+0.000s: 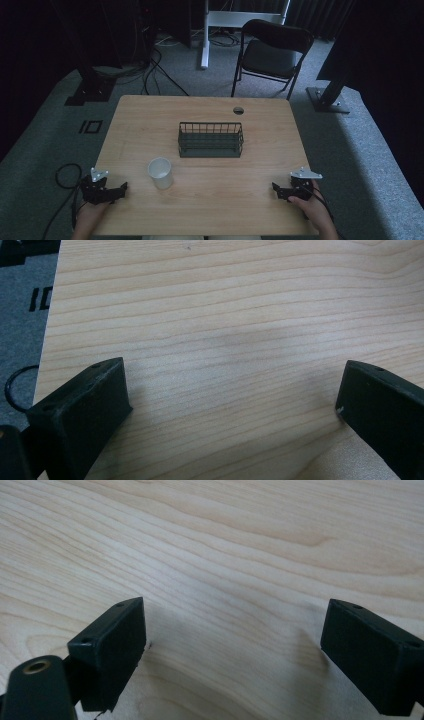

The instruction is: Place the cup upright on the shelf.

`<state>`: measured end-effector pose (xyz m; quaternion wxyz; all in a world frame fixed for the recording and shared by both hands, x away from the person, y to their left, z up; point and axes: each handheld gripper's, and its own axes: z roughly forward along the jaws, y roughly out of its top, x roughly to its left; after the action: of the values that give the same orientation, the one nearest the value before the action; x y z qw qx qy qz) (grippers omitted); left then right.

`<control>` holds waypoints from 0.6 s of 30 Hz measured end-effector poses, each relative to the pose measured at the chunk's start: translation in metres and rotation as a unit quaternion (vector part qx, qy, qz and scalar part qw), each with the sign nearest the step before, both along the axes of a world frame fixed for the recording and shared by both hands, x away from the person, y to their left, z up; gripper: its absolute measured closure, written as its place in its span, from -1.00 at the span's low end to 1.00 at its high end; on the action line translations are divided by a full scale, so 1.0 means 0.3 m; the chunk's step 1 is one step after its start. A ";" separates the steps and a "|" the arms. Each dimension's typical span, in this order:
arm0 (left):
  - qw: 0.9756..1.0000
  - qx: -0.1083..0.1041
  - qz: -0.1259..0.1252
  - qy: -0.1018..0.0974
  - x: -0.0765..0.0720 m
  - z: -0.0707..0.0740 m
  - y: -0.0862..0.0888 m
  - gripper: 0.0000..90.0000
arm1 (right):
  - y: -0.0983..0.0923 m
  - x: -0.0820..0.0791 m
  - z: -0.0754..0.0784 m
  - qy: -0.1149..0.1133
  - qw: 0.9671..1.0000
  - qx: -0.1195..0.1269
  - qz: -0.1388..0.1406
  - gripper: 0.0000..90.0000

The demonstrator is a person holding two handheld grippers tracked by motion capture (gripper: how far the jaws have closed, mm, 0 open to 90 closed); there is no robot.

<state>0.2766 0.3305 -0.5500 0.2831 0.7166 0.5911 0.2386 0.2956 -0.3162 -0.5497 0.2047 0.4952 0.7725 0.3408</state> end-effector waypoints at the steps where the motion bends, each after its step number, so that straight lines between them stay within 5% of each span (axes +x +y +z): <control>1: 1.000 0.000 0.000 0.000 0.000 0.000 0.000 -0.98 | 0.004 0.002 0.003 -0.002 1.000 -0.001 0.001 -0.76; 18: 1.000 0.000 0.000 0.000 0.000 0.000 0.000 -0.98 | 0.063 0.016 0.042 -0.023 1.000 0.017 0.012 -0.76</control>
<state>0.2766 0.3304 -0.5500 0.2833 0.7165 0.5911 0.2385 0.3003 -0.2972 -0.5371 0.2098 0.4813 0.7675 0.3678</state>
